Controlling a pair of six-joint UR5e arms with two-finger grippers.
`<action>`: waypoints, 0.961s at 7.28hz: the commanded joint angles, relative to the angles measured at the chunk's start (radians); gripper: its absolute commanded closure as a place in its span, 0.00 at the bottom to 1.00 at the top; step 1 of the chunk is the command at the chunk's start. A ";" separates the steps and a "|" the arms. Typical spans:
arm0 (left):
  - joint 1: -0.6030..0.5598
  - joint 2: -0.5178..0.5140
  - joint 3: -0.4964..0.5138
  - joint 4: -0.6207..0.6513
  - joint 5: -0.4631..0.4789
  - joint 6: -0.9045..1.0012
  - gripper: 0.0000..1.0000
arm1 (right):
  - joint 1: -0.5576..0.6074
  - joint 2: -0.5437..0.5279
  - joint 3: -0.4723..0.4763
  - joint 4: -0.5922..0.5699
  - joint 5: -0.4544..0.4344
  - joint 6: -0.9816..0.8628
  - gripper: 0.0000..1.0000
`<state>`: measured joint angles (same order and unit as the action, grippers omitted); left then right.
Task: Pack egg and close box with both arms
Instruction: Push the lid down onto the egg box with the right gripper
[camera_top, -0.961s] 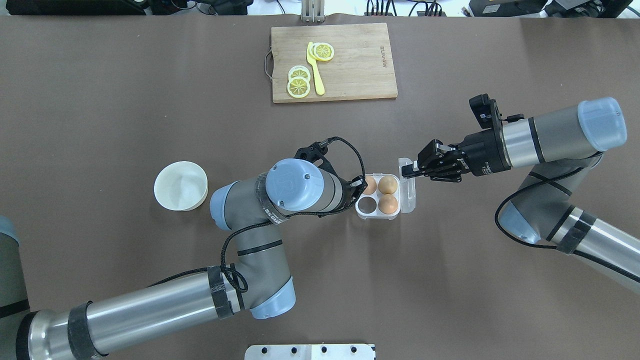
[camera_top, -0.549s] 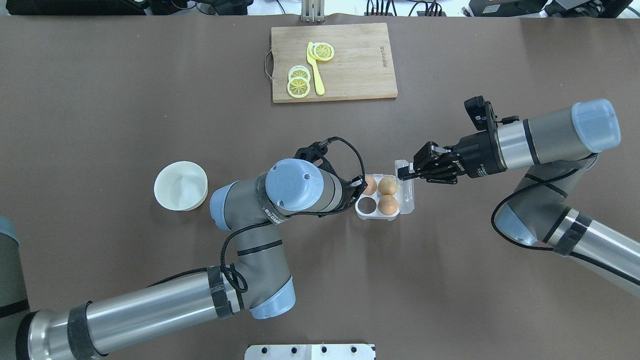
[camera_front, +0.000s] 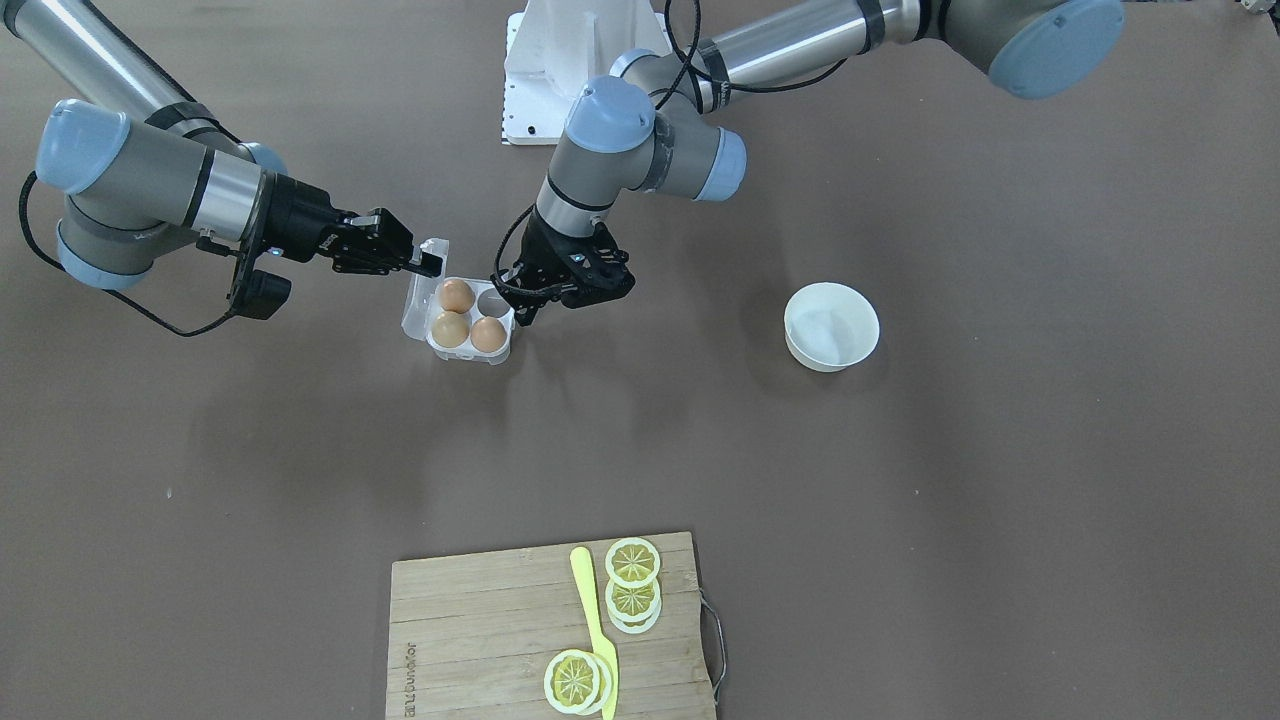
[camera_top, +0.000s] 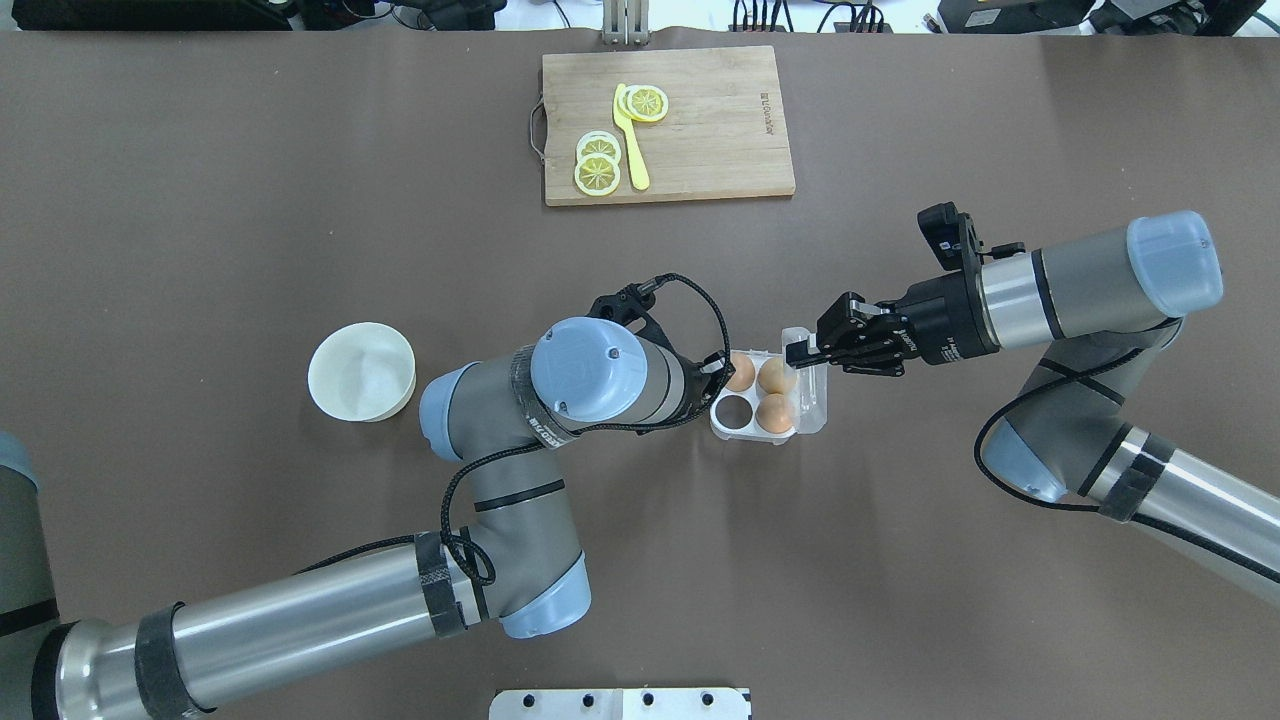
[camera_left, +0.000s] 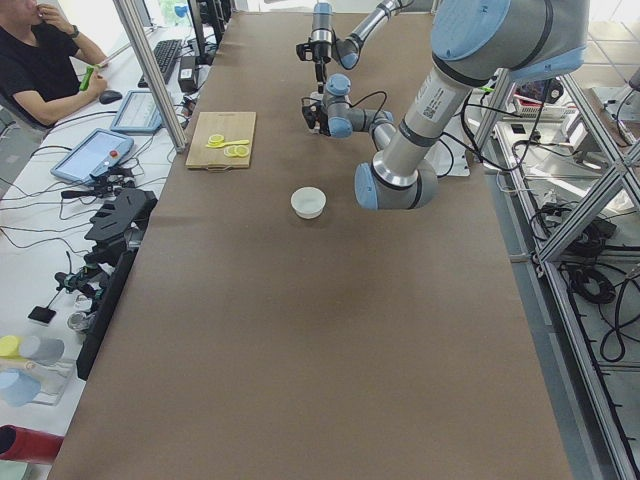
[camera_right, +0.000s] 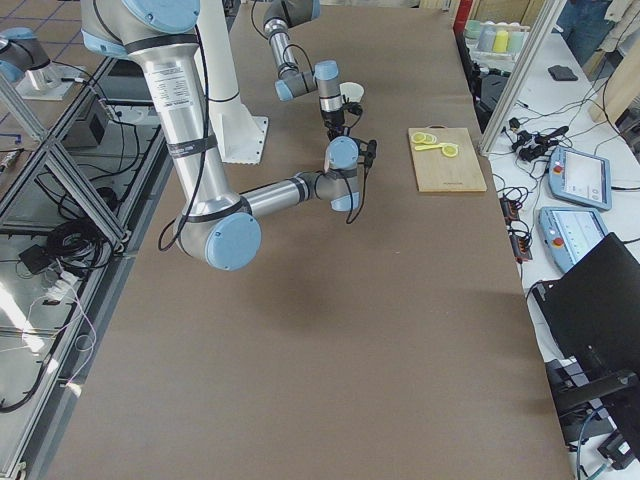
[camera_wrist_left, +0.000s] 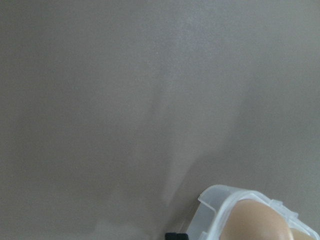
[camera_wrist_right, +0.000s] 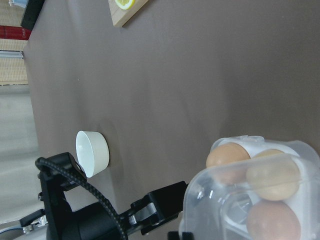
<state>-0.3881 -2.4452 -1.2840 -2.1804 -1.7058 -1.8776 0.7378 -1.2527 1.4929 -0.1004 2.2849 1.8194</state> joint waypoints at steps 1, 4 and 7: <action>0.000 0.000 0.000 -0.001 0.000 -0.002 1.00 | -0.014 0.016 0.001 -0.027 -0.021 -0.003 1.00; 0.000 0.000 -0.003 -0.001 0.000 -0.002 1.00 | -0.021 0.022 0.000 -0.036 -0.028 -0.005 1.00; -0.002 0.006 -0.008 -0.001 -0.002 0.002 1.00 | -0.028 0.036 -0.002 -0.059 -0.030 -0.008 1.00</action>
<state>-0.3891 -2.4435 -1.2884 -2.1813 -1.7061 -1.8778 0.7121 -1.2204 1.4913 -0.1536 2.2554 1.8121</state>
